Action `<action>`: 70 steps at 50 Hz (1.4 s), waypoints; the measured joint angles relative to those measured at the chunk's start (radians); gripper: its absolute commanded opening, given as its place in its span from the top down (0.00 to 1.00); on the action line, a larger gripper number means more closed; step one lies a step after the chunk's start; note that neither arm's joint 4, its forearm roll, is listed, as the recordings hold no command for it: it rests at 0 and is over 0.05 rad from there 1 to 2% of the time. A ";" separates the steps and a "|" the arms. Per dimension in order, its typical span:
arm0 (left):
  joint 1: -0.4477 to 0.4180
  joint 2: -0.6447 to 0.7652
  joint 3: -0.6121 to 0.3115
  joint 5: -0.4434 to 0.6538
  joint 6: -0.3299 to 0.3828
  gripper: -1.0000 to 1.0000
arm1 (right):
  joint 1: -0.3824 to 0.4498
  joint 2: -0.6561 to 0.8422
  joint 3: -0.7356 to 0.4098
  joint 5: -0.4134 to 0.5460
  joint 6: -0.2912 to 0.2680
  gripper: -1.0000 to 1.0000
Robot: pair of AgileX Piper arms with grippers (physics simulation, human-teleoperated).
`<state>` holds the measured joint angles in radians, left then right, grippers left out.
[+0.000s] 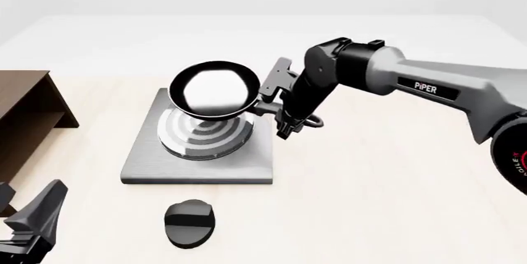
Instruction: Turn on the stove and put the frying pan on it.
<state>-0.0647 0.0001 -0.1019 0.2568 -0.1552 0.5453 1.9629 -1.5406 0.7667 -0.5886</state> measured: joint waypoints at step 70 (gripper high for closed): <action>0.003 0.000 0.001 -0.002 -0.007 0.00 | 0.058 0.090 -0.006 -0.047 0.056 0.00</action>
<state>-0.0619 0.0000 -0.1008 0.2548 -0.1625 0.6032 2.0525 -1.5467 0.7197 -0.5323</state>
